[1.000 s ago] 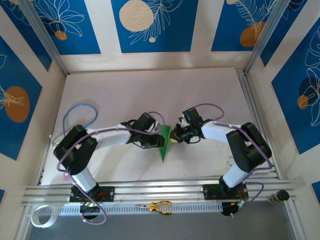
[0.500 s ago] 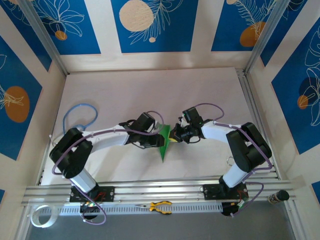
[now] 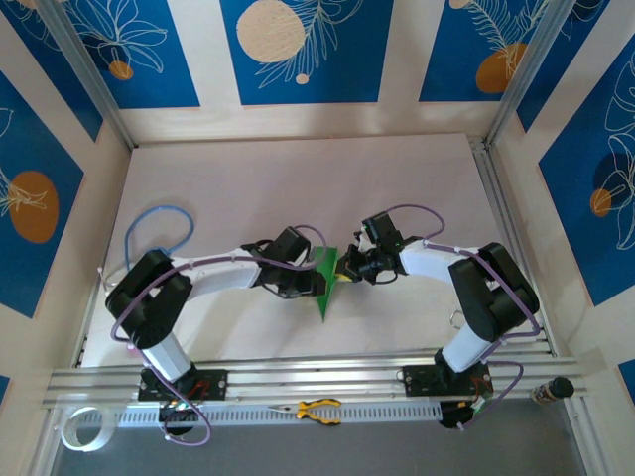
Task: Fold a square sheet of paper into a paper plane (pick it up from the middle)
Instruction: Move a paper plane to the center of the table.
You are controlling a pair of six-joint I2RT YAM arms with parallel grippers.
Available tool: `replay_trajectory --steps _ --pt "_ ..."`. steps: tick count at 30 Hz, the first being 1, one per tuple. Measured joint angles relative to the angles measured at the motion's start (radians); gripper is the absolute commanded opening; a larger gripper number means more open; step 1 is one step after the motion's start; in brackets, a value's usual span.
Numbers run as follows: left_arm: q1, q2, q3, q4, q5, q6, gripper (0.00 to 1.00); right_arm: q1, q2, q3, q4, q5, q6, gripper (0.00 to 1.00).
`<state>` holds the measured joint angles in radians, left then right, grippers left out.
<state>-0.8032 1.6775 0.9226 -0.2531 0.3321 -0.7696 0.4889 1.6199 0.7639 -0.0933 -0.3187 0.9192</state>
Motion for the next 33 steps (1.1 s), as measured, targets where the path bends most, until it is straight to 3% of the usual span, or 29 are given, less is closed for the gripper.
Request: replay_trajectory --steps 16,33 --pt "-0.013 0.022 0.006 0.051 0.039 -0.017 0.38 0.000 0.000 0.000 0.003 -0.003 0.000 0.01" --pt "-0.044 0.022 0.072 -0.041 -0.038 0.009 0.28 0.000 0.000 0.000 0.003 -0.003 0.007 0.01"
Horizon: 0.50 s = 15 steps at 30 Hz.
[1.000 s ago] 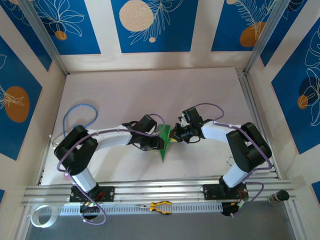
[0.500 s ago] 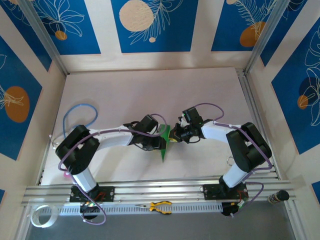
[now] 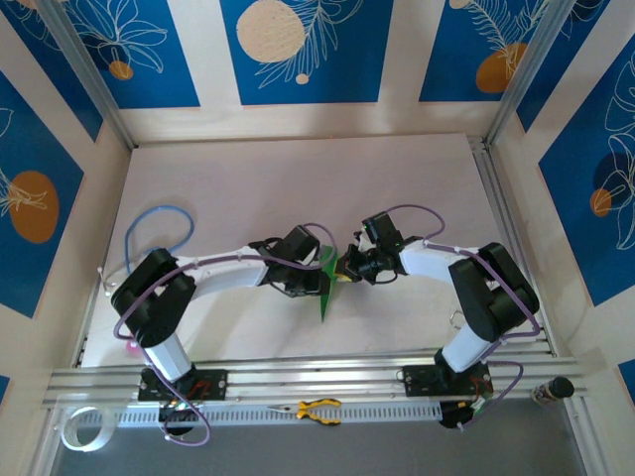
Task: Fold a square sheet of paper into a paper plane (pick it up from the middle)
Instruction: Move a paper plane to the center of the table.
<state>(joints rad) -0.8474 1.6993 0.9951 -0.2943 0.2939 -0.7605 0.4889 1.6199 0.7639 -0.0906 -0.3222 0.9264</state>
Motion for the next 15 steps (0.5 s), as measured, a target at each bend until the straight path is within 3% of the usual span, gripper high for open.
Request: replay_trajectory --steps 15 --pt "-0.034 0.000 0.044 -0.071 -0.088 0.011 0.28 0.000 0.001 0.000 0.000 0.000 0.000 0.01"
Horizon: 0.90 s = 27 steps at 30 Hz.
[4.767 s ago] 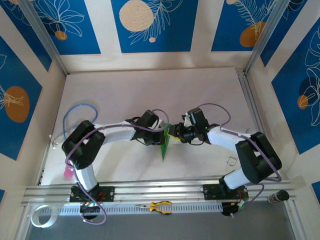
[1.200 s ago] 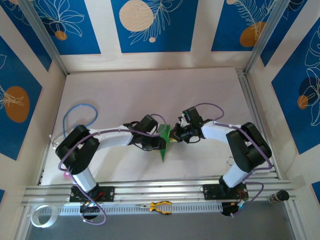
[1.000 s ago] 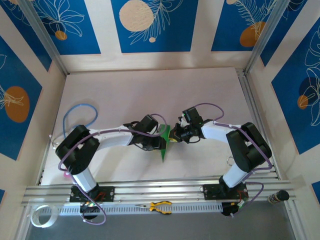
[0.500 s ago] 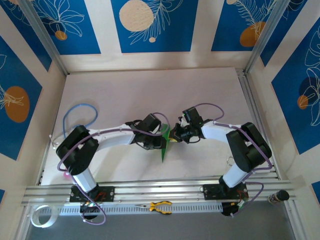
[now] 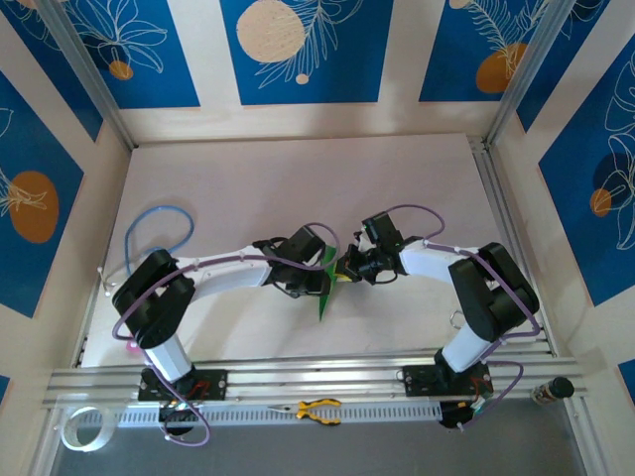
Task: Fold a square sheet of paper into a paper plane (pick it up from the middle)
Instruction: Move a paper plane to the center of the table.
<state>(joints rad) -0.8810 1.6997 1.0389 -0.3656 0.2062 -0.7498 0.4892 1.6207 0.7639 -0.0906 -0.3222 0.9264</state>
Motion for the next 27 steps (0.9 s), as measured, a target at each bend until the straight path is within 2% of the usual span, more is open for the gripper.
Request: replay_trajectory --steps 9,27 --pt "-0.008 0.000 0.004 -0.039 -0.036 0.000 0.32 0.000 0.000 0.000 0.000 0.000 0.000 0.01" --pt "-0.008 0.024 0.004 0.015 -0.016 0.000 0.32 0.000 0.000 0.000 0.000 0.000 0.000 0.02"
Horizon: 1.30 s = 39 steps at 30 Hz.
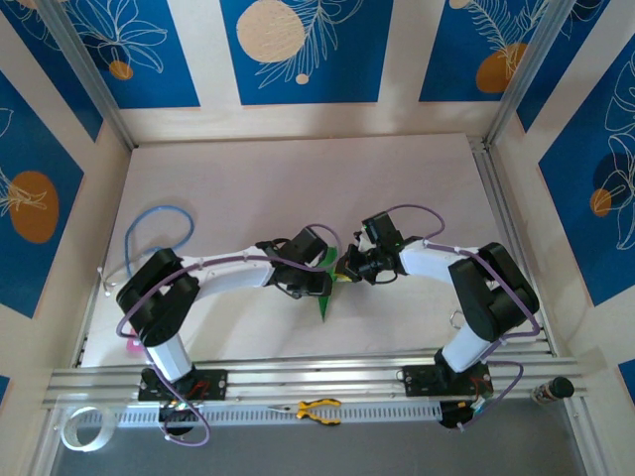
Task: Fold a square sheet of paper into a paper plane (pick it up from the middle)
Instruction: Move a paper plane to the center of the table.
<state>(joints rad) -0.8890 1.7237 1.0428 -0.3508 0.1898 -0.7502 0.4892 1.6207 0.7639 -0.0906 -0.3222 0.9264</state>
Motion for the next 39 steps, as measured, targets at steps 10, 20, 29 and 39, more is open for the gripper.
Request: replay_trajectory --steps 10,20,29,39 --pt "0.000 0.025 0.004 0.009 0.007 0.000 0.32 0.000 0.000 0.000 0.000 0.000 0.000 0.01" --pt "0.000 0.055 0.041 -0.010 -0.002 0.023 0.22 0.000 0.000 0.000 0.000 0.000 0.000 0.01" --pt "0.000 0.082 0.066 -0.032 -0.027 0.027 0.21 0.000 0.000 0.000 0.000 0.000 0.000 0.02" --pt "0.000 0.116 0.077 -0.031 -0.023 0.035 0.19 0.000 0.000 0.000 0.000 0.000 0.000 0.03"
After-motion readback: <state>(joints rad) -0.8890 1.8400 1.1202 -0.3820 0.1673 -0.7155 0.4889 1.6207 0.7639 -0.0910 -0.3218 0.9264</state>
